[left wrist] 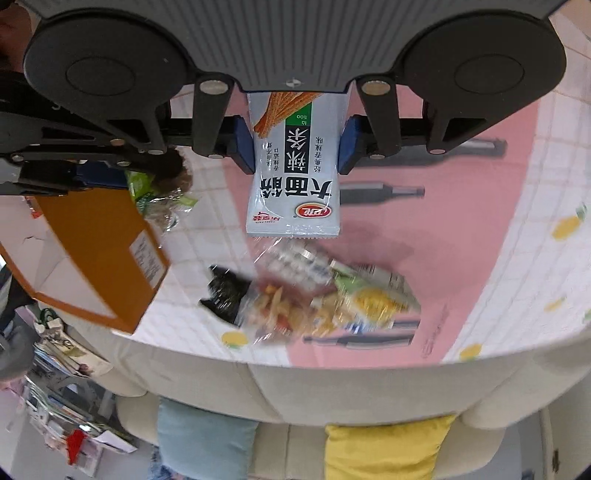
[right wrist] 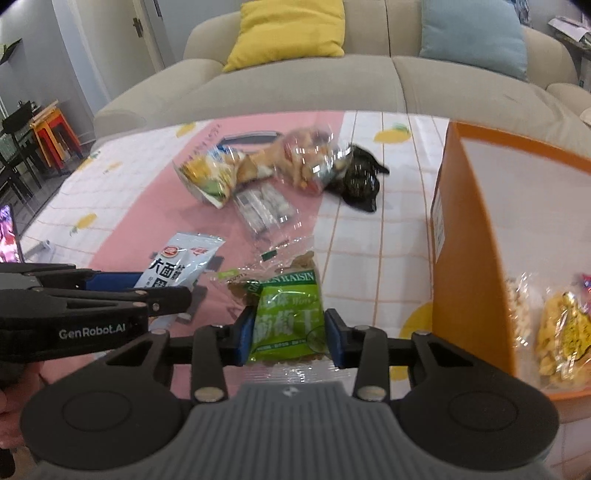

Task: Organize snacks
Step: 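Carry the spicy-strip packet and raisin bag over the box and lower them, then open both grippers to release the packet and raisin bag, then withdraw both tools from the box toward the remaining snacks, then grasp the potato-stick bag with left gripper while right grasps the clear dried-fruit bag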

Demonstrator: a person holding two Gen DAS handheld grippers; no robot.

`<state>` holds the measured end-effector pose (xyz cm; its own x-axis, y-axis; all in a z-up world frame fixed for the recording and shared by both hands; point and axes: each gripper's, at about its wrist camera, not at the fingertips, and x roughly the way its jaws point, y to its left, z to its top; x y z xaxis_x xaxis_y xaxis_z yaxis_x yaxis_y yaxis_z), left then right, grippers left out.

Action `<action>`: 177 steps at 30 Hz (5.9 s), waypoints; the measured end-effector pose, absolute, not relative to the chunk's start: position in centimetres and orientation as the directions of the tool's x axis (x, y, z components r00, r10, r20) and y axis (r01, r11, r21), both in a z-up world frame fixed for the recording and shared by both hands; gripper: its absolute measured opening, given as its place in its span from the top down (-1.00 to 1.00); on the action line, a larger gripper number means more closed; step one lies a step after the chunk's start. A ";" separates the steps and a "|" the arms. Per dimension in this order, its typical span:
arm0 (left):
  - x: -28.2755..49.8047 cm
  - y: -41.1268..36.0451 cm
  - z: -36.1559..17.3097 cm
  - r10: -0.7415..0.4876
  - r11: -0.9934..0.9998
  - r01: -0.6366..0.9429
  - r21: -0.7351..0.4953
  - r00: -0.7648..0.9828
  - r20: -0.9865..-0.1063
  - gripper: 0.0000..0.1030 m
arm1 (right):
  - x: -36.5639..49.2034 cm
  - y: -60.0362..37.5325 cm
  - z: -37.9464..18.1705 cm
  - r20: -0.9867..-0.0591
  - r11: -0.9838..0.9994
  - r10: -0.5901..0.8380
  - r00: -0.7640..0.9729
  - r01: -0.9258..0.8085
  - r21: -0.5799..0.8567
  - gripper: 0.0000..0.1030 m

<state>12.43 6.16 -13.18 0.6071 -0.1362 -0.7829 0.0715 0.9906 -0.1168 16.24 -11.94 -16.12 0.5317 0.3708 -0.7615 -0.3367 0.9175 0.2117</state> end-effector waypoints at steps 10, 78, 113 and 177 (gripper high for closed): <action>13.2 2.0 -6.0 -0.235 0.972 0.133 -0.196 0.634 -0.737 -0.04 | 15.1 -18.1 -9.4 -0.688 0.915 0.402 0.605 -0.298 0.272 0.26; 25.4 -21.0 -8.0 -0.262 0.874 0.479 -0.075 0.337 -0.904 -0.54 | 24.5 -34.8 -12.6 -0.908 0.971 0.013 0.419 -0.224 -0.089 -0.48; 13.5 0.2 0.7 -0.082 0.990 0.138 0.040 0.773 -0.629 -0.45 | 14.0 -17.3 -6.2 -0.665 0.980 0.194 0.721 -0.113 0.163 -0.75; 26.0 9.5 -16.4 0.006 1.000 0.025 0.019 0.428 -0.904 -0.11 | 30.1 -1.6 -20.4 -0.795 0.734 0.273 0.542 -0.652 -0.192 -0.15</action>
